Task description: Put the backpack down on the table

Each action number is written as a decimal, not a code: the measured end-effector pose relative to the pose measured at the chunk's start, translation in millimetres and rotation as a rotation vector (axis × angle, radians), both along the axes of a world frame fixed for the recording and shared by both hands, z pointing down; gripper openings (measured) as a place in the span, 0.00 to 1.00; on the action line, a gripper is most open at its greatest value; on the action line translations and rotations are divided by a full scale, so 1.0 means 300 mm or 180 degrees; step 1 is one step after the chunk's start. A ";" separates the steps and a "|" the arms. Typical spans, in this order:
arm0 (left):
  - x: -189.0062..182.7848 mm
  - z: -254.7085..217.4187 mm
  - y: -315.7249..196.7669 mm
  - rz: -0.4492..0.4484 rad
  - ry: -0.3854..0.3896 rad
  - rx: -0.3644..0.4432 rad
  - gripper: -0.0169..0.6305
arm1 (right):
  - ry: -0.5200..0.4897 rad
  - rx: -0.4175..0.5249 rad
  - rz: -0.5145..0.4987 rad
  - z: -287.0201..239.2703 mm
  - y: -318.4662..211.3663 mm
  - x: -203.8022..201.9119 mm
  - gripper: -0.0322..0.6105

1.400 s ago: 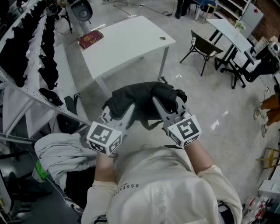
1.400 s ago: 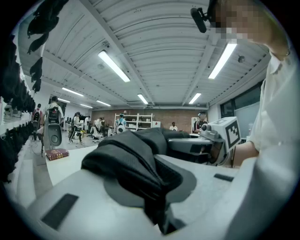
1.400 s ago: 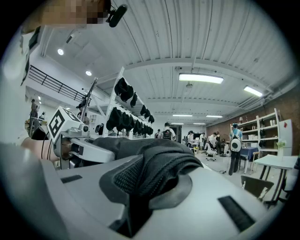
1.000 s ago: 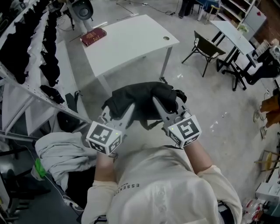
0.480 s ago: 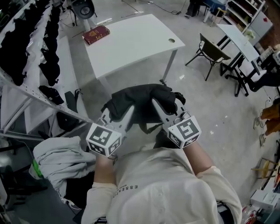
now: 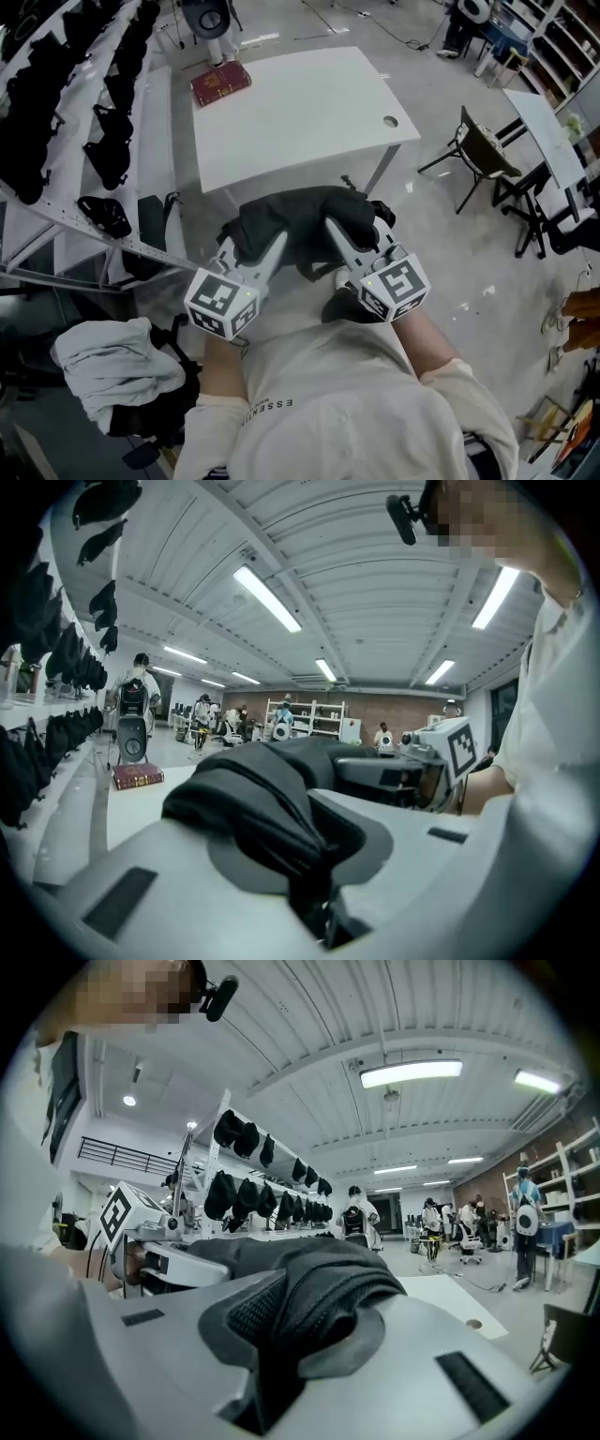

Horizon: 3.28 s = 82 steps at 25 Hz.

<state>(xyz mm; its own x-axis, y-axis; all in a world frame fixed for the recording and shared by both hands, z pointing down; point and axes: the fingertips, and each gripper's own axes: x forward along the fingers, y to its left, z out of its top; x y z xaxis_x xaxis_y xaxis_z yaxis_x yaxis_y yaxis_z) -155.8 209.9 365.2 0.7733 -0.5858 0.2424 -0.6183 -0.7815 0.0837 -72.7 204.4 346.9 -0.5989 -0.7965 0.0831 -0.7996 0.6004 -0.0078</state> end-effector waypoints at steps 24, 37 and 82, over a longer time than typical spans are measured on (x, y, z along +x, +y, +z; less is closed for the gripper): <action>0.483 -0.124 -0.848 -0.0651 0.0084 0.0064 0.11 | 0.0169 0.0282 -0.0732 -0.140 -0.909 0.467 0.16; 0.448 -0.171 -1.423 -0.0524 0.0105 0.0139 0.11 | 0.0152 0.0284 -0.0690 -0.185 -1.483 0.437 0.16; 0.305 0.091 -2.154 -0.0505 0.0131 0.0024 0.12 | -0.0035 0.0086 -0.0722 0.078 -2.211 0.302 0.16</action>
